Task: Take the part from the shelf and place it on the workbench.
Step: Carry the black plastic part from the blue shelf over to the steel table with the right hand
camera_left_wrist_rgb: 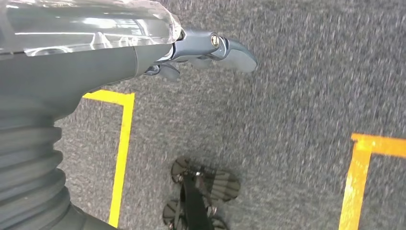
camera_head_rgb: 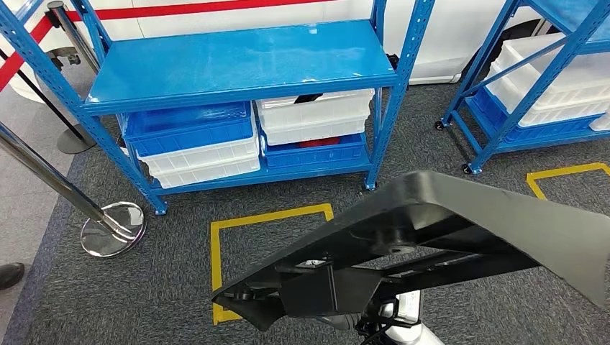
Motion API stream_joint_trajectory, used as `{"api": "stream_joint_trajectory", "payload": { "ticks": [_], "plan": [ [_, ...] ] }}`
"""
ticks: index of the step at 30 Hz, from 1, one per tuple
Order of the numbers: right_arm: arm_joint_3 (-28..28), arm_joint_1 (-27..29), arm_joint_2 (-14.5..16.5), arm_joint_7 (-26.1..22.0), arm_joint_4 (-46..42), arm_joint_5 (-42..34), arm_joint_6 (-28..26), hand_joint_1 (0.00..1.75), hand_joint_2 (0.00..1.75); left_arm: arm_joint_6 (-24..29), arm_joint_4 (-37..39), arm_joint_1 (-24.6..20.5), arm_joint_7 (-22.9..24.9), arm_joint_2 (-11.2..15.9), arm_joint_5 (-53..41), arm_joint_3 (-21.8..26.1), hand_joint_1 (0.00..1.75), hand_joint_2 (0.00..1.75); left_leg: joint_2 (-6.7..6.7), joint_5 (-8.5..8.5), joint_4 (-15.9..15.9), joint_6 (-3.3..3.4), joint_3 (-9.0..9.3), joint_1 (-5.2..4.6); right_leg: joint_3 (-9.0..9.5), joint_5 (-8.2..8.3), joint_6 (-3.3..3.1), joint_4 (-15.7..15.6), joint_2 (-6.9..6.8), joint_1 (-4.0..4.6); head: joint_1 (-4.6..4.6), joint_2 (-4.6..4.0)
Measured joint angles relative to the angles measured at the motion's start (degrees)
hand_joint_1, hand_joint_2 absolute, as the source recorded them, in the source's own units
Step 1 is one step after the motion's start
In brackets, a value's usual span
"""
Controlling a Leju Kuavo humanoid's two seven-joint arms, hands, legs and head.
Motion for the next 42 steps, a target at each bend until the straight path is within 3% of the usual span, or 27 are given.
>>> {"api": "stream_joint_trajectory", "payload": {
  "ticks": [2, 5, 6, 7, 8, 10, 12, 13, 15, 17, 18, 21, 22, 23, 24, 27, 29, 31, 33, 35, 37, 38, 39, 40, 42],
  "plan": [
    [-0.4, 0.2, 0.1, -0.8, -0.6, 0.3, 0.4, 1.75, 1.75, 0.0, 0.0, 0.0, 0.0, 0.0, 0.1, 0.0, 0.0, 1.75, -0.04, -1.81, 2.6, -0.63, -1.17, 0.21, 0.04, 0.32, -0.7, -0.4, -0.09, -0.2, 0.0, 0.0],
    [-1.6, 1.0, 0.3, -1.2, -1.3, 0.6, 1.0, 1.75, 1.75, 0.2, 0.0, 0.1, 0.1, 0.1, 0.3, 0.0, 0.0, 1.75, -0.06, -7.03, 13.4, -1.45, -6.12, 0.6, -0.1, 0.43, -1.1, -0.5, -0.02, -0.2, 0.0, 0.0],
    [-2.2, 1.5, 0.3, -1.2, -1.6, 0.6, 1.1, 1.75, 1.75, 0.2, 0.0, 0.2, 0.2, 0.1, 0.3, 0.1, 0.0, 1.75, -0.05, -7.64, 15.8, -1.62, -7.26, 0.71, -0.14, 0.43, -1.1, -0.4, 0.12, -0.19, 0.0, 0.0],
    [-2.9, 2.0, 0.3, -1.2, -2.1, 0.5, 1.2, 1.75, 1.75, 0.2, 0.0, 0.3, 0.2, 0.2, 0.3, 0.1, 0.0, 1.75, -0.07, -7.16, 16.2, -1.69, -7.42, 0.82, -0.15, 0.43, -1.09, -0.4, 0.36, -0.19, 0.0, 0.0],
    [-3.6, 2.4, 0.3, -1.3, -2.6, 0.4, 1.2, 1.75, 1.75, 0.2, -0.1, 0.4, 0.3, 0.3, 0.1, 0.1, 0.0, 1.75, -0.15, -5.61, 14.2, -1.68, -6.44, 0.93, -0.13, 0.43, -1.05, -0.3, 0.66, -0.2, 0.0, 0.0],
    [-4.9, 3.2, 0.3, -1.3, -3.9, 0.6, 1.2, 1.75, 1.75, 0.2, -0.2, 0.5, 0.4, 0.7, -0.1, 0.1, 0.0, 1.75, -1.4, -1.76, 6.3, -1.4, -2.53, 1.1, -0.1, 0.44, -0.8, -0.2, 1.43, -0.19, 0.0, 0.0],
    [-6.0, 4.0, 0.3, -1.3, -5.0, 1.5, 0.9, 1.75, 1.75, -0.1, -0.4, 0.6, 0.6, 1.1, -0.3, 0.1, 0.0, 1.75, -2.84, -0.23, 0.8, -1.0, 0.11, 1.08, -0.42, 0.6, -0.19, 0.0, 2.32, -0.19, 0.01, 0.0],
    [-6.4, 4.4, 0.3, -1.4, -5.4, 2.2, 0.6, 1.75, 1.75, -0.3, -0.4, 0.6, 0.8, 1.3, -0.4, 0.1, 0.0, 1.75, -3.09, -0.42, 0.1, -0.75, 0.4, 0.96, -0.64, 0.77, 0.2, 0.0, 2.74, -0.25, 0.0, 0.0],
    [-7.1, 5.0, 0.1, -1.4, -6.2, 3.4, -0.1, 1.75, 1.75, -0.7, -0.5, 0.6, 1.0, 1.6, -0.5, 0.1, 0.0, 1.75, -2.3, -0.09, -0.4, -0.07, 0.4, 0.93, -0.94, 1.05, 1.04, -0.1, 3.41, -0.4, 0.01, 0.0],
    [-7.7, 5.2, -0.1, -1.4, -7.0, 4.0, -0.5, 1.75, 1.75, -1.0, -0.5, 0.4, 1.0, 1.7, -0.6, 0.1, 0.0, 1.75, -1.5, 0.43, -1.0, 0.71, 0.54, 1.12, -1.38, 0.43, 1.58, 0.6, 2.88, -0.35, 0.01, 0.0],
    [-7.9, 5.2, -0.3, -1.4, -7.4, 4.0, -0.6, 1.75, 1.75, -1.0, -0.5, 0.3, 0.9, 1.6, -0.6, 0.1, 0.0, 1.75, -1.08, 0.63, -1.3, 1.03, 0.57, 1.2, -2.07, -0.63, 1.71, 2.0, 2.2, -0.32, 0.01, 0.0],
    [-8.5, 4.8, -0.8, -1.4, -8.3, 3.4, -0.7, 1.75, 1.75, -0.9, -0.5, 0.4, 0.7, 1.6, -0.6, 0.1, 0.0, 1.75, 0.19, 0.73, -1.3, 1.45, 0.35, 0.87, -6.72, -5.67, 1.93, 11.8, 0.8, -0.28, 0.01, 0.0],
    [-8.7, 4.5, -0.9, -1.3, -8.5, 3.0, -0.5, 1.75, 1.75, -0.6, -0.5, 0.4, 0.6, 1.6, -0.4, 0.1, 0.0, 1.75, 0.72, 0.72, -1.3, 1.47, 0.27, 0.79, -8.06, -6.54, 2.01, 14.7, 0.67, -0.29, 0.01, 0.0],
    [-8.8, 4.1, -0.9, -1.3, -8.6, 2.5, -0.3, 1.75, 1.75, -0.2, -0.5, 0.4, 0.7, 1.6, -0.2, 0.1, 0.0, 1.75, 1.25, 0.7, -1.2, 1.46, 0.22, 0.74, -8.47, -6.35, 2.07, 15.7, 0.56, -0.3, 0.01, 0.0],
    [-8.9, 3.6, -1.0, -1.2, -8.6, 2.0, 0.0, 1.75, 1.75, 0.2, -0.5, 0.3, 0.7, 1.6, 0.1, 0.1, 0.0, 1.75, 1.76, 0.63, -1.1, 1.43, 0.2, 0.72, -7.77, -5.14, 2.08, 14.5, 0.35, -0.3, 0.01, 0.0],
    [-9.0, 1.5, -1.0, -1.1, -8.6, 1.2, -0.4, 1.75, 1.75, 1.8, -0.5, 0.2, 0.9, 1.6, 0.3, 0.1, 0.0, 1.75, 3.06, 0.12, -0.3, 0.9, 0.14, 0.52, -2.28, -0.53, 1.61, 4.0, -2.26, -0.05, 0.02, 0.0],
    [-8.9, 0.6, -1.0, -1.0, -8.8, 1.5, -1.5, 1.75, 1.75, 2.5, -0.5, 0.2, 1.1, 1.6, 0.2, 0.1, 0.0, 1.75, 3.84, -0.2, 0.1, 0.35, 0.02, 0.18, -0.86, 0.02, 0.81, 0.6, -3.39, 0.29, 0.01, 0.0],
    [-8.7, 0.3, -1.0, -0.9, -9.2, 2.2, -2.4, 1.75, 1.75, 3.2, -0.5, 0.1, 1.3, 1.6, 0.0, 0.1, 0.0, 1.75, 4.56, -0.37, 0.2, -0.23, 0.0, 0.15, -1.05, 0.16, 0.0, 0.4, -2.44, 0.39, 0.01, 0.0],
    [-8.1, 0.1, -1.0, -0.7, -9.6, 3.1, -2.7, 1.75, 1.75, 3.9, -0.5, 0.0, 1.6, 1.5, -0.2, 0.1, 0.0, 1.75, 3.4, -1.65, 1.7, -0.93, -0.51, 0.44, -1.1, 0.47, -0.71, 0.2, -1.48, 0.22, 0.0, 0.0],
    [-7.3, -0.1, -1.0, -0.4, -9.8, 4.0, -2.8, 1.75, 1.75, 4.5, -0.5, 0.0, 1.5, 1.4, -0.2, 0.1, 0.0, 1.75, 1.17, -5.1, 7.5, -1.5, -3.03, 0.71, -1.16, 0.67, -1.18, 0.0, -0.47, 0.05, 0.0, 0.0],
    [-6.5, 0.0, -1.0, -0.1, -9.8, 5.0, -3.0, 1.75, 1.75, 5.0, -0.5, 0.1, 1.2, 1.3, -0.1, 0.1, 0.0, 1.75, 0.32, -8.11, 15.0, -1.75, -6.5, 0.79, -1.22, 0.73, -1.33, 0.1, 0.71, 0.09, 0.0, 0.0],
    [-6.2, 0.1, -1.0, 0.1, -9.8, 5.4, -3.1, 1.75, 1.75, 5.1, -0.5, 0.1, 1.0, 1.2, -0.1, 0.1, 0.0, 1.75, 0.24, -8.19, 16.7, -1.74, -7.34, 0.79, -1.21, 0.74, -1.34, 0.1, 1.35, 0.11, 0.0, 0.0],
    [-6.0, 0.2, -1.0, 0.2, -9.9, 6.0, -3.2, 1.75, 1.75, 5.4, -0.5, 0.1, 0.8, 1.1, -0.1, 0.1, 0.0, 1.75, 0.16, -7.14, 16.1, -1.66, -7.16, 0.79, -1.15, 0.75, -1.33, 0.1, 1.98, 0.12, 0.0, 0.0],
    [-5.7, 0.2, -0.9, 0.5, -9.9, 6.6, -3.2, 1.75, 1.75, 5.6, -0.5, 0.1, 0.6, 0.9, 0.0, 0.1, 0.0, 1.75, -0.12, -5.13, 13.3, -1.48, -5.89, 0.79, -1.06, 0.76, -1.3, 0.1, 2.65, 0.12, 0.0, 0.0],
    [-5.1, 0.1, -0.7, 1.1, -9.9, 7.8, -3.1, 1.75, 1.75, 6.3, -0.5, 0.1, 0.2, 0.5, 0.0, 0.1, 0.0, 1.75, -2.1, -1.31, 5.2, -0.91, -2.32, 0.83, -1.0, 0.82, -1.09, 0.2, 3.94, 0.15, 0.0, 0.0]
  ]
}}
